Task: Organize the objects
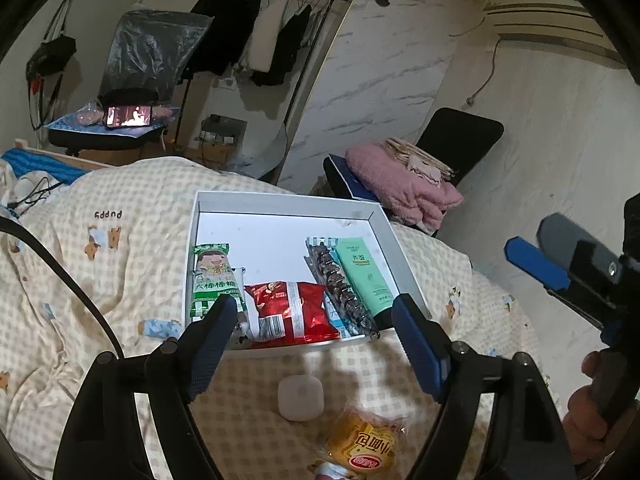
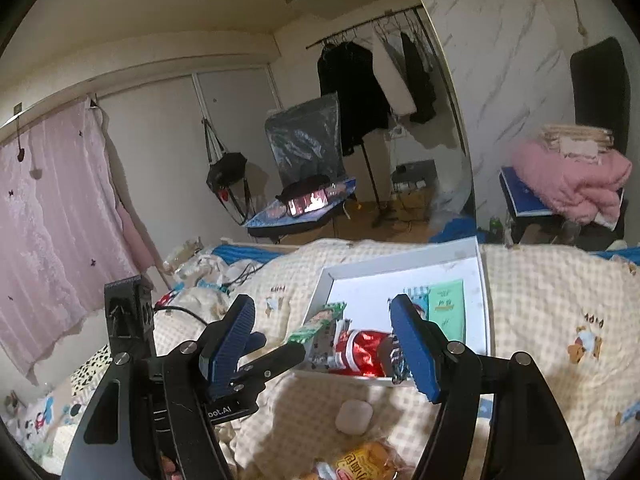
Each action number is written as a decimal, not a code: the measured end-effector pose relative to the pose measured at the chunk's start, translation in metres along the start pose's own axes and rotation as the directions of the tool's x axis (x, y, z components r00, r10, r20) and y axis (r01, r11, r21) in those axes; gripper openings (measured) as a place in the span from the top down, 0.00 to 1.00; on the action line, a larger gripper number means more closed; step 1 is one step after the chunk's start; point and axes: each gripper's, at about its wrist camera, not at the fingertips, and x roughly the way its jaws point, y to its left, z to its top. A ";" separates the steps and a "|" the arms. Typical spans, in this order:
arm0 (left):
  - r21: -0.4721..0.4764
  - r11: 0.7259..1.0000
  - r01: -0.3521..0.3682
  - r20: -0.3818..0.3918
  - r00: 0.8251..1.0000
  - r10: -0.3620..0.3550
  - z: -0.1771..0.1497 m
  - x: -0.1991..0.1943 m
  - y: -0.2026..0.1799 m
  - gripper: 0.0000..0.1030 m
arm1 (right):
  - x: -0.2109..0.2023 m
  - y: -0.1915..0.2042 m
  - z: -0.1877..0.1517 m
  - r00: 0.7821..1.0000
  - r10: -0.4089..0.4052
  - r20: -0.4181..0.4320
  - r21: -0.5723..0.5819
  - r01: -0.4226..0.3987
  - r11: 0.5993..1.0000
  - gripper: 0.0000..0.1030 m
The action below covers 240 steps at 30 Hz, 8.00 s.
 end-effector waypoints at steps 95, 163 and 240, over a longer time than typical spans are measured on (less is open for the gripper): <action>-0.027 1.000 -0.009 -0.413 0.911 -0.003 -0.068 0.098 0.017 0.54 | 0.051 -0.031 -0.026 0.946 0.030 -0.322 0.077 -0.006 0.997 0.30; -0.079 0.997 -0.027 -0.230 0.973 0.008 -0.009 0.021 0.027 0.52 | 0.103 -0.003 -0.145 0.723 -0.317 -0.613 -0.429 0.033 0.903 0.37; -0.074 0.996 0.040 -0.084 0.995 -0.047 0.002 -0.006 0.024 0.62 | 0.063 -0.037 -0.082 0.950 0.214 -0.225 0.155 -0.182 0.971 0.48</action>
